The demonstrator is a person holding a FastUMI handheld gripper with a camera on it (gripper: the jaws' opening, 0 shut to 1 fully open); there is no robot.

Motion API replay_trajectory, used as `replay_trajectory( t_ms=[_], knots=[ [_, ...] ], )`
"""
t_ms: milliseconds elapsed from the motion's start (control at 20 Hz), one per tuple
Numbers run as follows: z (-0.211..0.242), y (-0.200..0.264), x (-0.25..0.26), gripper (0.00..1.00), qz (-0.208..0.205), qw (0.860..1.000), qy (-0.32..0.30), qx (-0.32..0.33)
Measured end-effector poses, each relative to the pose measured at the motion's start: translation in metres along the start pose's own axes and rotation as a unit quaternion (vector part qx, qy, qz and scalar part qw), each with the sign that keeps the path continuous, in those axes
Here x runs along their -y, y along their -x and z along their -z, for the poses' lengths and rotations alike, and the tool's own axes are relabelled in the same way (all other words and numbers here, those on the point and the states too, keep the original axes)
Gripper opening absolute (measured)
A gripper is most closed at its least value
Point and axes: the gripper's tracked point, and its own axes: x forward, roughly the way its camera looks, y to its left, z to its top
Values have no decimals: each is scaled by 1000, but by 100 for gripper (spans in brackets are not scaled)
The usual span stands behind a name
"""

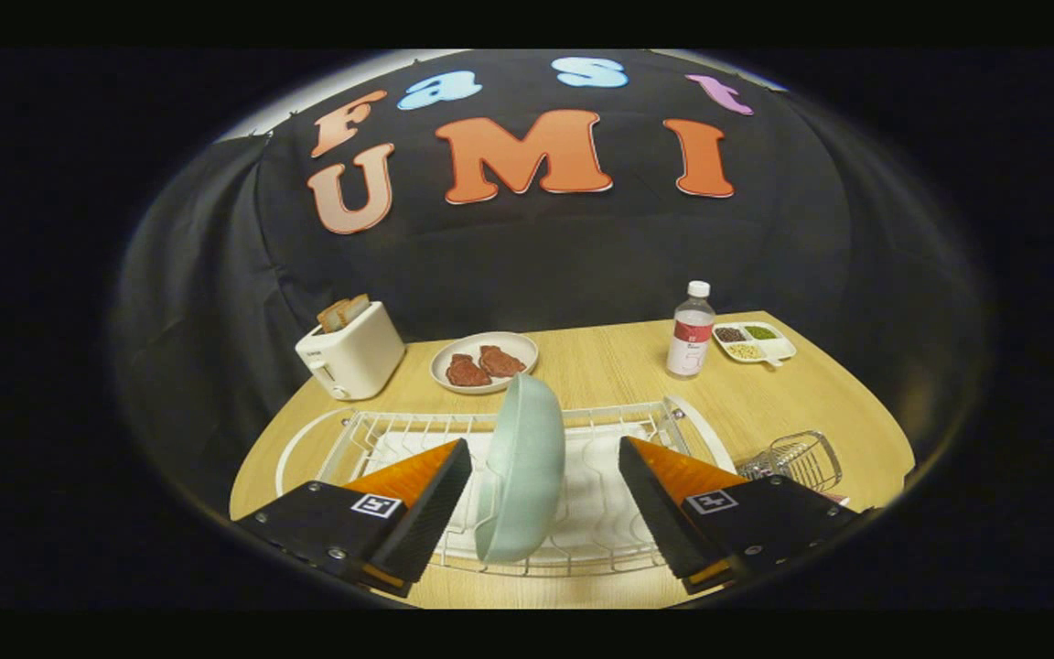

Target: Take the plate from the dish rack, then take the spoon from the basket and place it into the plate.

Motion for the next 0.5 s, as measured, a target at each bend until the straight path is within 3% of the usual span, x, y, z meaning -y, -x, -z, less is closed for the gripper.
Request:
replay_trajectory(
  t_ms=[200, 400, 450, 500],
  knots=[
    [11, -17, -9, 87, 5, 999, -12, -41],
    [16, -27, -9, 62, 23, 998, -17, -63],
    [18, -27, -8, 46, 30, 997, -20, -74],
    [19, -27, -6, 40, 39, 996, -20, -73]
  ],
)
